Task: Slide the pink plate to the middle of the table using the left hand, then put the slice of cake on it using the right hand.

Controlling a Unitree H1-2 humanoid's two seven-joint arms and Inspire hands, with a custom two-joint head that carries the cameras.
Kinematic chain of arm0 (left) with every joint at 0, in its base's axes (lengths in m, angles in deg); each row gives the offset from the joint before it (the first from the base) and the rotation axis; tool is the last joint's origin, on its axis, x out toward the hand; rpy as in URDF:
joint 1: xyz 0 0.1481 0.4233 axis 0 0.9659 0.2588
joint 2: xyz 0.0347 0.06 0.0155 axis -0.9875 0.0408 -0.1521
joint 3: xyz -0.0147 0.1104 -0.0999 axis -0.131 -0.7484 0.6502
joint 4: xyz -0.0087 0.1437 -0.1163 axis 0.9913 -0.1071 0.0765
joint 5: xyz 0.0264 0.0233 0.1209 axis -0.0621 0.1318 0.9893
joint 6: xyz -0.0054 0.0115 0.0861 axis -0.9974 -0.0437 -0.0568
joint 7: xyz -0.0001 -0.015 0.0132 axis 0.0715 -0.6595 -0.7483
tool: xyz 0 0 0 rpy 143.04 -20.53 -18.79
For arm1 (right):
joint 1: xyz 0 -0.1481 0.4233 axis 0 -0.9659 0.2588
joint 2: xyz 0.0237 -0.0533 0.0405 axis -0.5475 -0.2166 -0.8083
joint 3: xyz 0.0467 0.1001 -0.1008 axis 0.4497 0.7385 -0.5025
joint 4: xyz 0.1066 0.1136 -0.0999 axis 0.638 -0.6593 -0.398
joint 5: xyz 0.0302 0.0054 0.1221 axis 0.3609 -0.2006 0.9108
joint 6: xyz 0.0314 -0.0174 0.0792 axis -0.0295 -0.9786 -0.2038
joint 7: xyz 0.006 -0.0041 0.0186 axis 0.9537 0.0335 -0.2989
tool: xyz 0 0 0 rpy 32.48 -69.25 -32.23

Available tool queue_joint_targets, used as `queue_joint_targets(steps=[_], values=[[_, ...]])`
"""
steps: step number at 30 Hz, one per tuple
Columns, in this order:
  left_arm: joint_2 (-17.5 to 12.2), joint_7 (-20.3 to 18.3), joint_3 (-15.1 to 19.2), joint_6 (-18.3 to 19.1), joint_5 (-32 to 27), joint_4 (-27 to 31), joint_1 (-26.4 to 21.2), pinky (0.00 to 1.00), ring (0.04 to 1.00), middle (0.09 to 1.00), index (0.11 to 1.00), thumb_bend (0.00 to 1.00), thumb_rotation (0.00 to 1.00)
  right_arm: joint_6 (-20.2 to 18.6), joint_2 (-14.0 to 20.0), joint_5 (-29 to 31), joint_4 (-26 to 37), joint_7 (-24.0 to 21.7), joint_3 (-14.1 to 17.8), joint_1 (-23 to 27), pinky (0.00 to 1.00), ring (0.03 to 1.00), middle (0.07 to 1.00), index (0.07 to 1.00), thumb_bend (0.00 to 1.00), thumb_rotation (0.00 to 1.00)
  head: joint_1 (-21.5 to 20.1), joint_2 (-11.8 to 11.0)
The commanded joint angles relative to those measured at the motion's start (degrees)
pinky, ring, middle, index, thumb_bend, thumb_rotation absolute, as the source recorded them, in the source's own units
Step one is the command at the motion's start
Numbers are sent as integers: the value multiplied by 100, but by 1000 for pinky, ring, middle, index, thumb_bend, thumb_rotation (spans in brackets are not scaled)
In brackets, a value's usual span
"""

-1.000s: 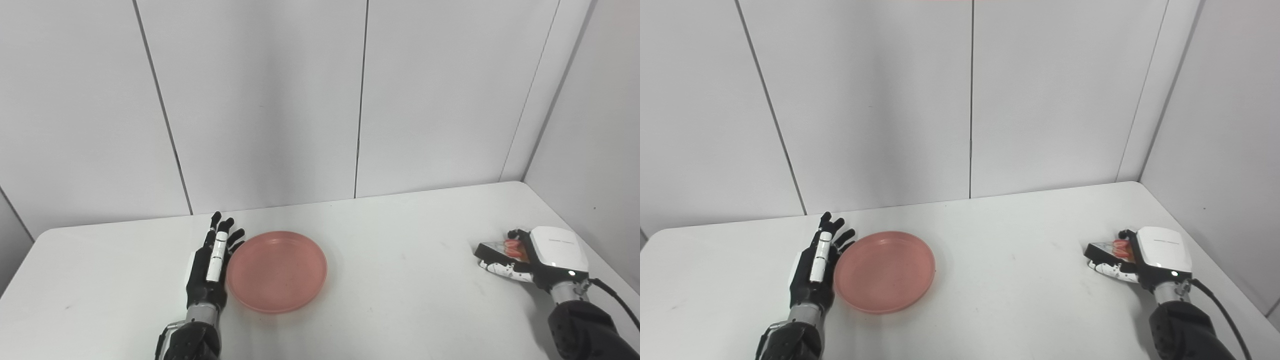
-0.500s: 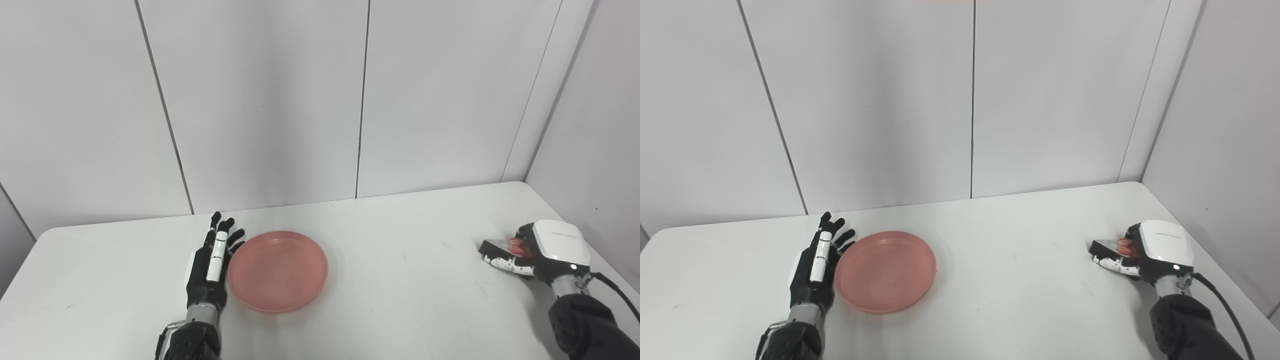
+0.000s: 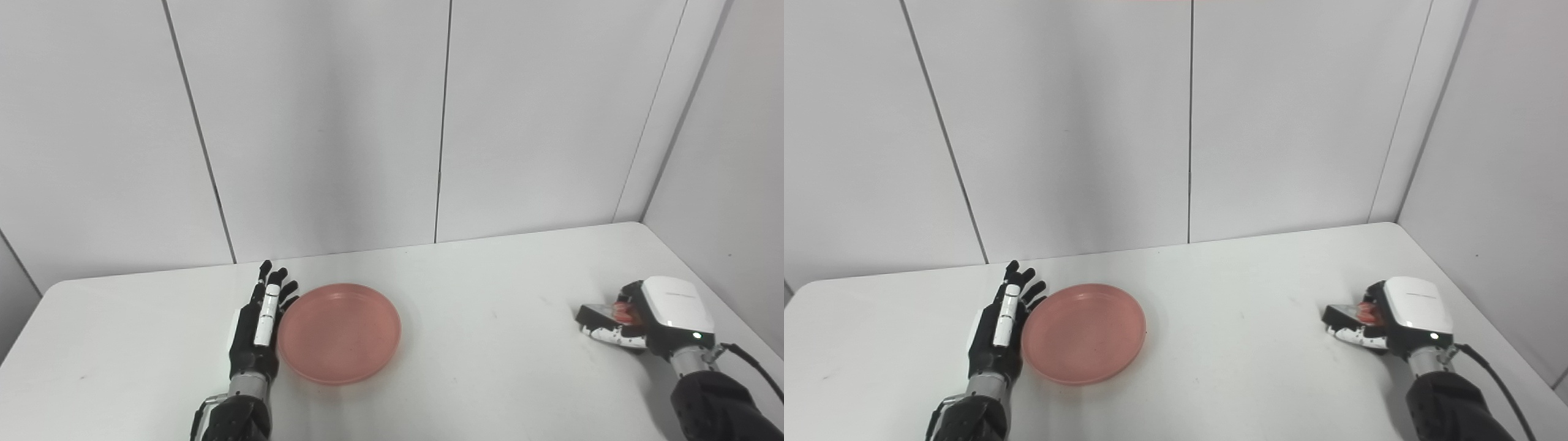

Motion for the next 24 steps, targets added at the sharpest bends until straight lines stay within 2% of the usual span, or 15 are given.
queue_joint_targets(steps=[1,3,5,10,14,19,22,24], values=[[132,126,-62,111,106,159,-10,844,874,939,1000,634,829,233,150,-54,494,99,139,220,84,138,203,252,540,521,163,13],[171,209,-98,157,159,226,19,845,870,935,1000,629,831,381,144,-28,715,78,153,265,89,141,204,245,536,537,329,16],[213,292,-126,223,218,302,54,844,867,929,1000,626,830,460,126,-40,936,59,166,323,89,137,197,233,536,491,470,17],[291,460,-180,334,396,432,125,831,854,915,1000,603,834,602,66,-121,1356,4,178,478,95,142,200,235,540,480,843,-4],[346,576,-217,421,532,487,168,834,851,922,1000,607,828,617,-7,-205,1611,-204,126,684,97,143,205,244,522,547,1022,-31],[457,666,-233,326,572,426,200,863,831,920,1000,611,806,766,-189,-275,1644,-350,54,1004,88,133,199,239,528,519,1223,-50],[493,667,-233,301,554,383,201,874,828,923,1000,617,799,707,-325,-363,1670,-522,0,1176,112,163,232,285,531,563,1329,-53],[506,672,-236,286,567,354,201,875,831,918,1000,616,799,789,-481,-448,1543,-506,-107,1357,112,162,231,287,526,547,1424,-66]])
